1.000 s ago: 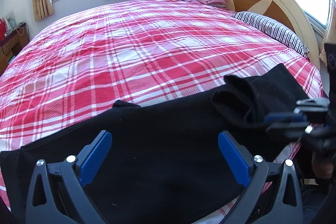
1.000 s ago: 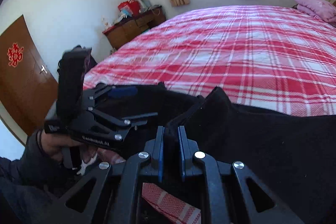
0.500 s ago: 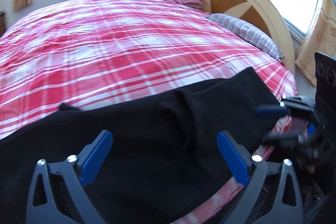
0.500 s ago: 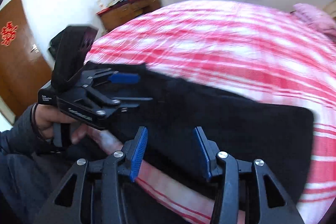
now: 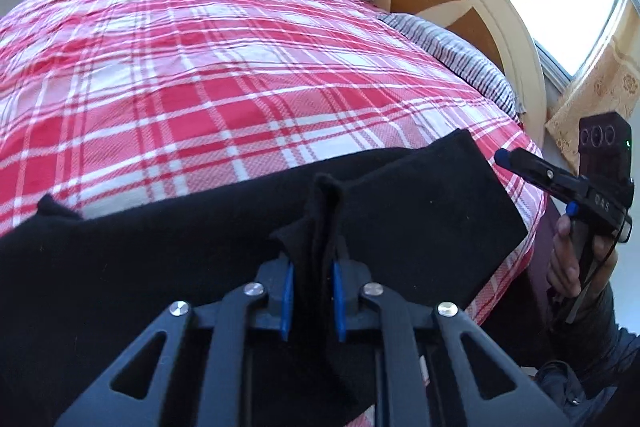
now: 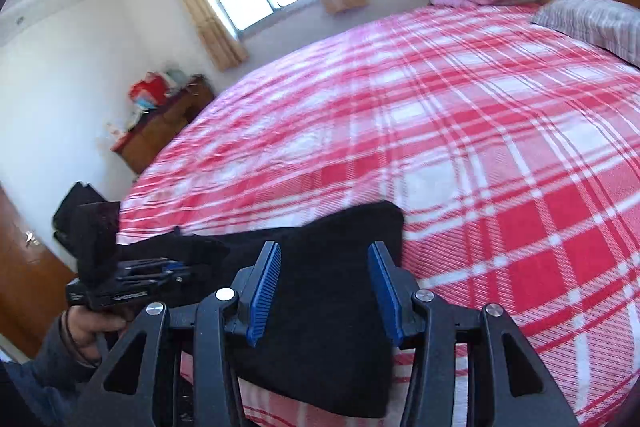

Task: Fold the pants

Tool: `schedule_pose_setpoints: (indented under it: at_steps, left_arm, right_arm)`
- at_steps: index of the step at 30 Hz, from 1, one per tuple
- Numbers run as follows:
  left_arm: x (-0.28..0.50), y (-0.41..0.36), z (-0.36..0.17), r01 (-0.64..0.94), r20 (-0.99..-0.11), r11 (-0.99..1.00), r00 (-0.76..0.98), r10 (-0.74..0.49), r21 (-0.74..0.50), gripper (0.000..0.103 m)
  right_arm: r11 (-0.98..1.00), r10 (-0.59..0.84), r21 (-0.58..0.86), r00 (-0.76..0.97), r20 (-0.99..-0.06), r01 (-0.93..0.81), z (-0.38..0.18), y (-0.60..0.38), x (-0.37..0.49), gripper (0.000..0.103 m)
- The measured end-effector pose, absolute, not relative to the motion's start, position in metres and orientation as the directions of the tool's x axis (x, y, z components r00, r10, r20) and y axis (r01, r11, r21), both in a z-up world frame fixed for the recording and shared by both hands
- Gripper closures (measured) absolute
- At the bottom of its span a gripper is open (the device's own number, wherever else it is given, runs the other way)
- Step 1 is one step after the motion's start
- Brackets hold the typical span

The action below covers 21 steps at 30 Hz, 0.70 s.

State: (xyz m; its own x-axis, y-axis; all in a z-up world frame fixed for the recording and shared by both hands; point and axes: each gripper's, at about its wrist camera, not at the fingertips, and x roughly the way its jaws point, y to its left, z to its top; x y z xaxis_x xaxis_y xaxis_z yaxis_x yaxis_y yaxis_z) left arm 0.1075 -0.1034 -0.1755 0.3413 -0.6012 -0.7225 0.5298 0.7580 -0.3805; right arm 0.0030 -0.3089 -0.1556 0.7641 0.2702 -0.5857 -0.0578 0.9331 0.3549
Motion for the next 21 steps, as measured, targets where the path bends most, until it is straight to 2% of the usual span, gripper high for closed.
schedule_pose_setpoints:
  at_steps: [3,6,15,19,21]
  left_arm:
    - [0.106,-0.101,-0.175,0.533,-0.723,0.753,0.331,-0.606,-0.387,0.086]
    - [0.107,-0.105,-0.179,0.531,-0.728,0.756,0.331,-0.601,-0.383,0.085]
    - [0.106,-0.095,-0.178,0.508,-0.714,0.763,0.349,-0.607,-0.4,0.085]
    - [0.105,-0.091,-0.178,0.506,-0.717,0.77,0.358,-0.598,-0.389,0.085]
    - [0.107,-0.095,-0.183,0.503,-0.725,0.772,0.349,-0.594,-0.39,0.085]
  right_arm:
    - [0.942,0.287,0.319,0.735,-0.614,-0.101,-0.163,-0.29,0.011,0.047]
    - [0.965,0.218,0.261,0.674,-0.706,-0.038,-0.187,-0.286,0.026,0.046]
    - [0.958,0.241,0.278,0.727,-0.643,-0.072,-0.166,-0.284,0.033,0.046]
    - [0.96,0.217,0.281,0.661,-0.718,-0.01,-0.195,-0.293,0.062,0.046]
    - [0.962,0.217,0.271,0.673,-0.707,-0.025,-0.199,-0.294,0.063,0.046]
